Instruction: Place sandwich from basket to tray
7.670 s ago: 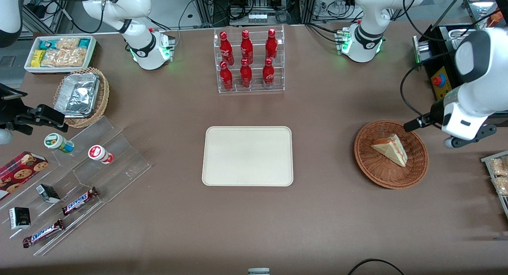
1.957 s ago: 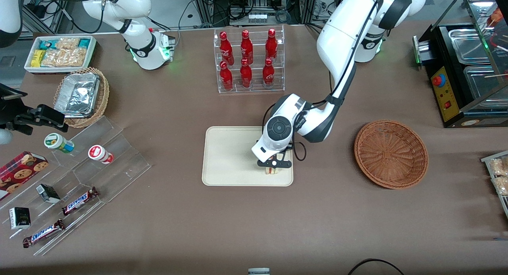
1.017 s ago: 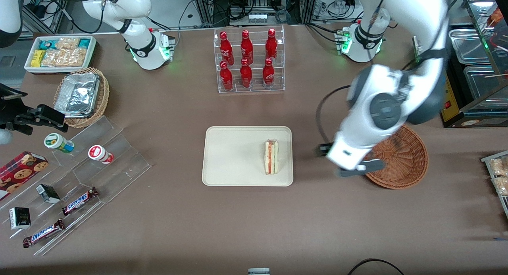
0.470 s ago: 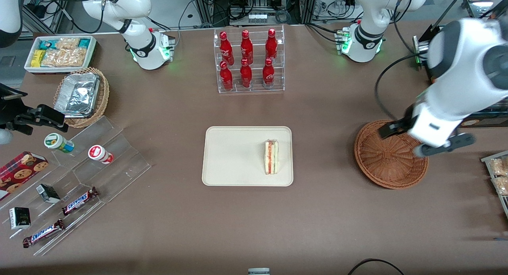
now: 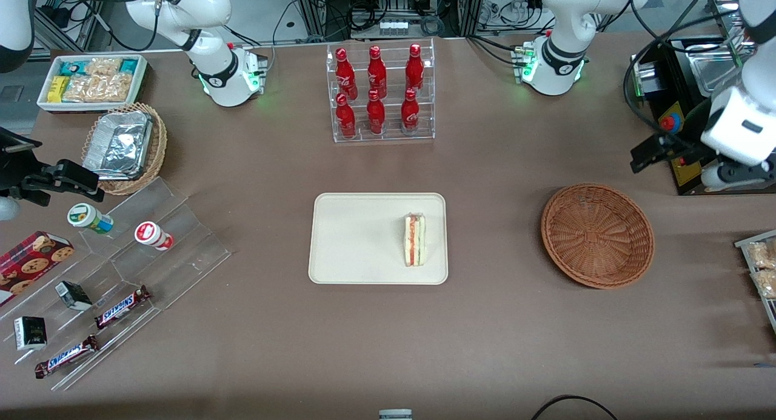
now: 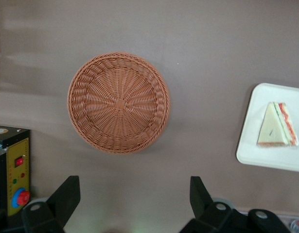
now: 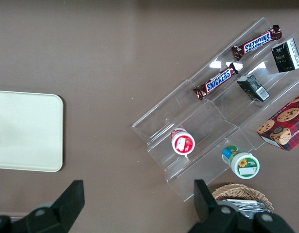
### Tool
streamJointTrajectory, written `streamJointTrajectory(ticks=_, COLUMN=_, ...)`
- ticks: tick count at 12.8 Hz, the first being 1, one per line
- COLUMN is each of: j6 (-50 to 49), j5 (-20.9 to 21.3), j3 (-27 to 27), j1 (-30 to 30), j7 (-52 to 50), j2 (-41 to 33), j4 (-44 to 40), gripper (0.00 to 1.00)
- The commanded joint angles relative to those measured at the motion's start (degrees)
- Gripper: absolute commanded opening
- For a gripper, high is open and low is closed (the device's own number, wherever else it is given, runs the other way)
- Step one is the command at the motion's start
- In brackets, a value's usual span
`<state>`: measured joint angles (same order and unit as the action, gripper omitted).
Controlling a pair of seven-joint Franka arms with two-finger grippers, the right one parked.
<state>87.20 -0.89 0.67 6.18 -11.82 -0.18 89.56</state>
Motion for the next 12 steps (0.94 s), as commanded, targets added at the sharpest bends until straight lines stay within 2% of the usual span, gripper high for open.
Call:
streamJointTrajectory(ticks=1, j6=-4.66, j5=-0.25, j3=-1.45, j1=-2.22, j7=3.73, j2=-1.75, j4=-1.74, gripper=1.0)
streamJointTrajectory(ticks=3, j6=-6.25, j5=-0.95, j3=-5.66, j1=-6.52, j7=3.82, j2=-1.75, j4=-3.51, gripper=1.0)
streamJointTrajectory(ticks=8, j6=-5.38, j5=0.19, j3=-5.5, j1=-5.57, j7=3.3, j2=-0.87, j4=-3.51, gripper=1.0)
streamJointTrajectory(ticks=10, j6=-4.59, j5=2.54, j3=-5.5, j1=-5.4, j7=3.38, j2=-0.61, j4=-2.82, gripper=1.0)
streamJointTrajectory(ticks=12, j6=-4.67, j5=3.0, j3=-5.5, j1=-5.57, j7=3.38, j2=-0.43, j4=-2.64, gripper=1.0)
